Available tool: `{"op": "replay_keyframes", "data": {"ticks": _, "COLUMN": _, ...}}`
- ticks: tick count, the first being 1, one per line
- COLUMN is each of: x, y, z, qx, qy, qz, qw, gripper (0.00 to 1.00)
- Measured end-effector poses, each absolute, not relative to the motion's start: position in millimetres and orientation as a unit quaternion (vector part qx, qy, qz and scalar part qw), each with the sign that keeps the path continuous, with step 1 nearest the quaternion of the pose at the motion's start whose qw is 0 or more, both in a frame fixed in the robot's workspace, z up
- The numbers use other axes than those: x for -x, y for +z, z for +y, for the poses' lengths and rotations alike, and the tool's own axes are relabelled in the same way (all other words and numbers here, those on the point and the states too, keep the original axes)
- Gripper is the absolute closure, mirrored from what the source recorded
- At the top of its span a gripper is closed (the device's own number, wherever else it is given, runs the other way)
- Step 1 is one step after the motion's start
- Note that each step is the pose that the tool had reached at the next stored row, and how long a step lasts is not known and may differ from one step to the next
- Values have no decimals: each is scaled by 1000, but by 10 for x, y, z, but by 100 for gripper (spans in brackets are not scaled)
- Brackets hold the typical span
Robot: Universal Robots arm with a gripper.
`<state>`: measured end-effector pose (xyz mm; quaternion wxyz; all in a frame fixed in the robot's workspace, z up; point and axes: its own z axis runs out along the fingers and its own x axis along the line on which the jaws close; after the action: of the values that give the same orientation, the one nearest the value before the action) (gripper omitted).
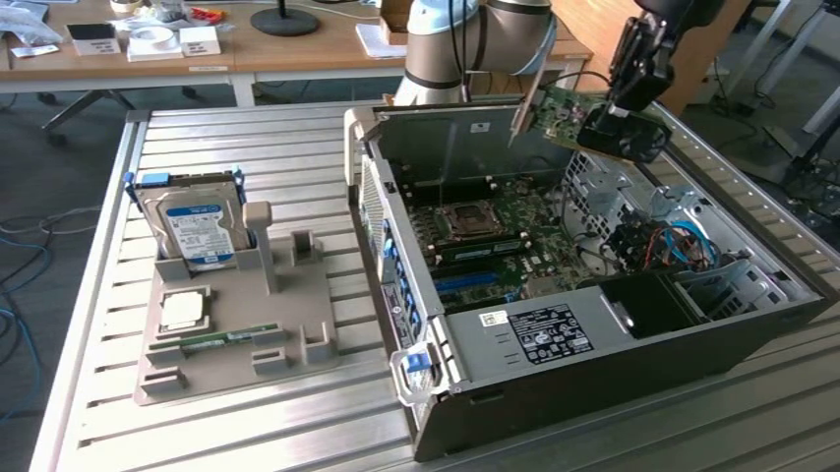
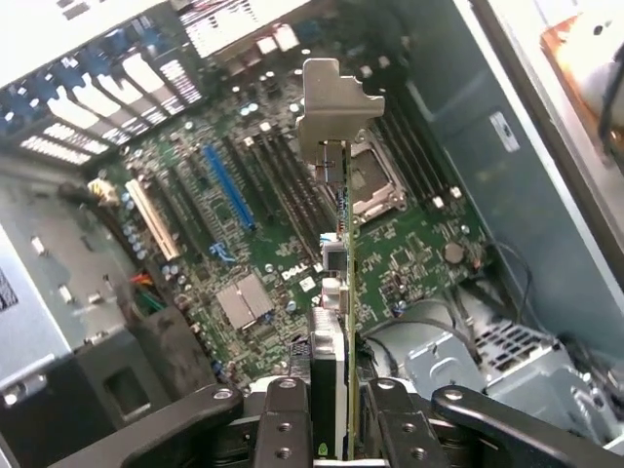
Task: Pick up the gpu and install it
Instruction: 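Insert the gpu into the slot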
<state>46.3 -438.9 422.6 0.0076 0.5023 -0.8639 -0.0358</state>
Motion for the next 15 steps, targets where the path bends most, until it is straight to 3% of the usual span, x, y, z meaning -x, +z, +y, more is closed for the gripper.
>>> {"op": "replay_keyframes", "data": {"ticks": 15, "x": -463, "y": 4198, "z": -4389, "qx": -616, "qy": -34, "qz": -787, "qw": 12, "gripper": 73}}
